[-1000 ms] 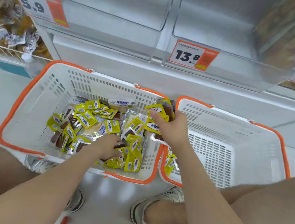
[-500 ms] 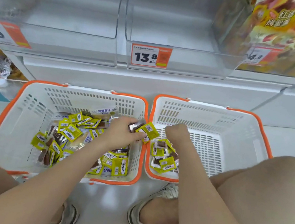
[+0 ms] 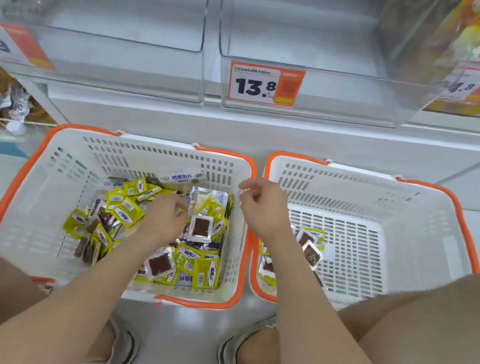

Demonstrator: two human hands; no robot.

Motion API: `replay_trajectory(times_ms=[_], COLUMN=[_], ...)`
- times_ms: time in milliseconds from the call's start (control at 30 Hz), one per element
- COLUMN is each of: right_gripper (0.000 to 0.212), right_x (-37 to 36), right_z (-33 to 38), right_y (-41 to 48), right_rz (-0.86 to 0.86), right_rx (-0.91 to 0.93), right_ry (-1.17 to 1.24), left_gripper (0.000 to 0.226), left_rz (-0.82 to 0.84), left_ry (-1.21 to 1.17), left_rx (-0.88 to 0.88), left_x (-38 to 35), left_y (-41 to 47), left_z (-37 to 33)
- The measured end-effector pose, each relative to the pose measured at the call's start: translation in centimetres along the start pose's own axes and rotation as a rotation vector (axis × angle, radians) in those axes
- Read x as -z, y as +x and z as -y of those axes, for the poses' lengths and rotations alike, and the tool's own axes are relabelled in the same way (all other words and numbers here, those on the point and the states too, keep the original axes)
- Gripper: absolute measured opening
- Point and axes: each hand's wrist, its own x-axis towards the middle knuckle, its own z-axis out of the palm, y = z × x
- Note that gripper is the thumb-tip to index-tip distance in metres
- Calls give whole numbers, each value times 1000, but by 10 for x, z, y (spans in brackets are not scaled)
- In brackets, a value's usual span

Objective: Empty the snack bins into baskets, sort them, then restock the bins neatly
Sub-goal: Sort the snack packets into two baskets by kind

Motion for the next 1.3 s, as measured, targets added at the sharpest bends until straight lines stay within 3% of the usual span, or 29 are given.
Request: replay_trajectory(times_ms=[133,233,433,533,667,767,867,1000,1133,1233,1300], right_gripper=[31,35,109,107,74,62,47,58,68,77,88], right_x=[-72,-106,-136,-144,-153,-153,-156,-159,-173,-190,-199], right_z=[8,1,-25,-28,-31,-26,-28,-26,-24,-26,-22], right_y=[-5,-11,-5,-9,-15,-9,3,17,26,29,31], right_rz=[308,463,712,732,665,605,445,172,342,446,527], right_rx=[251,201,126,235,292,303,143,11,135,264,228], right_ry=[-520,-674,-930,-1081,-982,-867,-559,-250,-350,-526,-570], left_gripper=[13,25,68,89,104,93,64,39,23,12,10], left_rz=[-225,-320,-181,-64,149,173,81,68,-19,-129,-175], left_ry=[12,8,106,164,200,378,382,305,95,-90,-112], left_rx=[211,254,193,158,188,169,182,99,-13,3,69], left_x=[-4,-3,10,12,7,-4,-9,-11,2,20,29], left_y=[-6,-7,33,58,78,74,63,47,34,23,21], left_z=[67,88,98,95,92,90,86,93,101,101,105])
